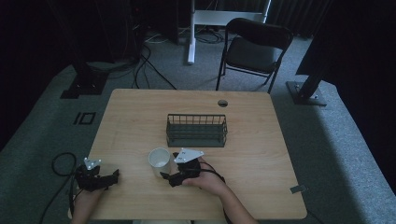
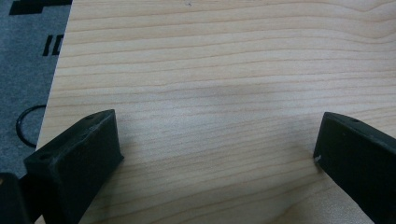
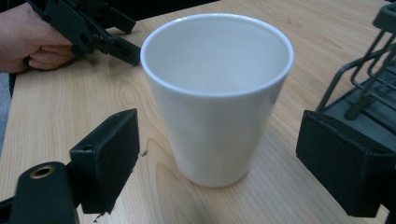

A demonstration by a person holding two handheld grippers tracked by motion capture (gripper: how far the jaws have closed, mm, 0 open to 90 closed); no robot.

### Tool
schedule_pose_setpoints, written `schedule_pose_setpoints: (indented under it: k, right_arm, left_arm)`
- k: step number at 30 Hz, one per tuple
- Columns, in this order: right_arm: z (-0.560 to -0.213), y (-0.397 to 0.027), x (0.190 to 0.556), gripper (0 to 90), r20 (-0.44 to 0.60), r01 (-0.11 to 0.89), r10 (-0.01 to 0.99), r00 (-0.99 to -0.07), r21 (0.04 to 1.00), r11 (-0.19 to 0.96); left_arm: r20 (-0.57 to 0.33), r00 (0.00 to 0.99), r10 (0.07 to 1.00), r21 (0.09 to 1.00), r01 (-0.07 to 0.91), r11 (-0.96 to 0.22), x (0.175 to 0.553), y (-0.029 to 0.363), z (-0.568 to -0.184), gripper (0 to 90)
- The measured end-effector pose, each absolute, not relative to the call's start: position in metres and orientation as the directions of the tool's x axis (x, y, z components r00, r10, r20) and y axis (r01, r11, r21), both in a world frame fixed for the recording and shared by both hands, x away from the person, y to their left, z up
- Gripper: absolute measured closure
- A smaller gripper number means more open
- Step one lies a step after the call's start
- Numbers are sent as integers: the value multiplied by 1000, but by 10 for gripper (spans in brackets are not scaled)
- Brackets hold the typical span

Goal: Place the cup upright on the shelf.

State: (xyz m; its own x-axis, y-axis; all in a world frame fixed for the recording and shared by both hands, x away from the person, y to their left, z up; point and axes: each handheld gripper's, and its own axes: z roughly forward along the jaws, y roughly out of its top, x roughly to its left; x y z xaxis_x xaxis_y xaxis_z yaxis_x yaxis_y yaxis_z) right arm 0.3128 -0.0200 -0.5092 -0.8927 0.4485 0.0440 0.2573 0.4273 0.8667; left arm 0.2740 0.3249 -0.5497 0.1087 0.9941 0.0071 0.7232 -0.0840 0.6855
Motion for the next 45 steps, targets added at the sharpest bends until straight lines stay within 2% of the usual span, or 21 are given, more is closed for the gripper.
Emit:
schedule_pose_setpoints:
  k: [25,30,40,45]
  right_arm:
    - [-513,10,323,134,44,229,441,-897,898,376]
    - [-512,12,322,189,38,227,447,-894,898,377]
    - [-507,13,323,196,4,200,437,-900,893,403]
    - [-498,11,326,196,31,218,445,-895,901,376]
  left_arm:
    - [7,108,994,686,723,-84,274,325,-550,8]
    - [7,108,994,686,723,-83,274,325,-550,7]
    - [7,108,994,686,723,-83,274,325,-550,8]
    - [5,106,994,687,722,-81,274,325,-550,8]
